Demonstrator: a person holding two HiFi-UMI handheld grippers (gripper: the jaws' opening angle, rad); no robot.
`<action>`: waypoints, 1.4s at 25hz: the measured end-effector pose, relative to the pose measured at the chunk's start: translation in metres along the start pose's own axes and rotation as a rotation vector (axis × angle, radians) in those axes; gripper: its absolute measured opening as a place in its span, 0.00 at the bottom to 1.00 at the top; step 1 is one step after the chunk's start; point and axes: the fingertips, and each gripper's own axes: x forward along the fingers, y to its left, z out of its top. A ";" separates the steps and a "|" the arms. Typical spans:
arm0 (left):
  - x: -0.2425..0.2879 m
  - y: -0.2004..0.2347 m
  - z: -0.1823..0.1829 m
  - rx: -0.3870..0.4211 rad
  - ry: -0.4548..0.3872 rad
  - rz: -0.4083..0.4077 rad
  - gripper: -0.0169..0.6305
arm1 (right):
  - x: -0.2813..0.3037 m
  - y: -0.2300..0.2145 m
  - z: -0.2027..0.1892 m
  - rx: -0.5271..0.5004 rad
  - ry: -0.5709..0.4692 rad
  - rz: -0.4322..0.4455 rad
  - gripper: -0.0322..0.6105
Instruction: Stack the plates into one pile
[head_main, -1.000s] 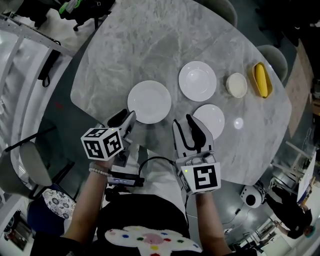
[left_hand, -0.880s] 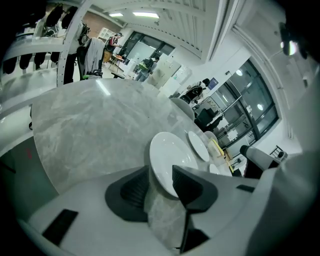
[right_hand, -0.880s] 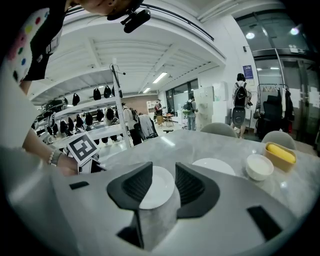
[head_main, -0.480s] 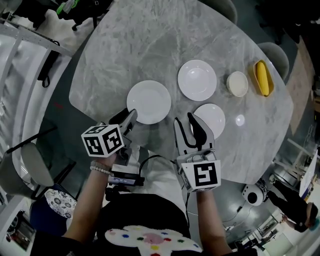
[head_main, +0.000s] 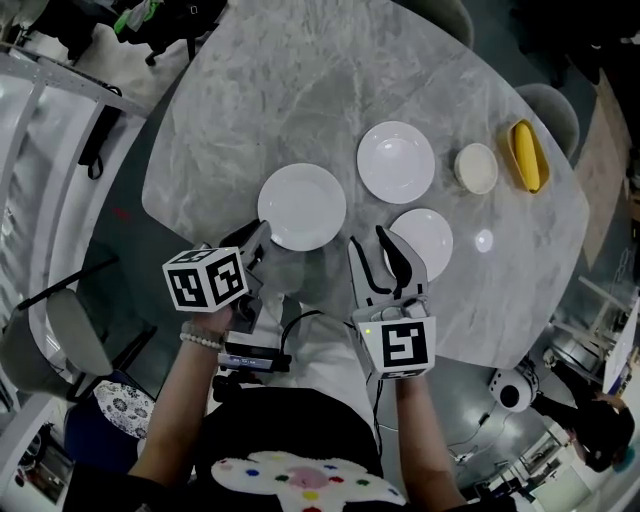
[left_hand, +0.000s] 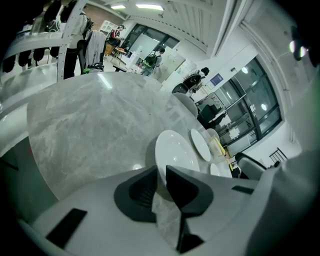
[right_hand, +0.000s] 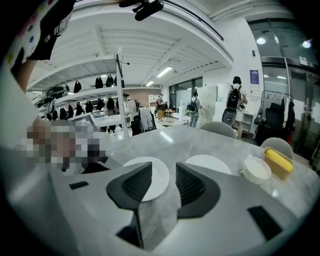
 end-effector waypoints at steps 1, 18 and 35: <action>0.000 -0.001 0.001 0.000 0.000 -0.005 0.12 | 0.000 0.000 -0.001 -0.005 0.005 0.002 0.26; -0.006 -0.024 0.028 -0.060 -0.024 -0.113 0.08 | 0.019 0.045 -0.049 -0.384 0.119 0.096 0.30; -0.007 -0.026 0.026 -0.163 -0.037 -0.146 0.07 | 0.046 0.076 -0.102 -0.827 0.216 0.176 0.29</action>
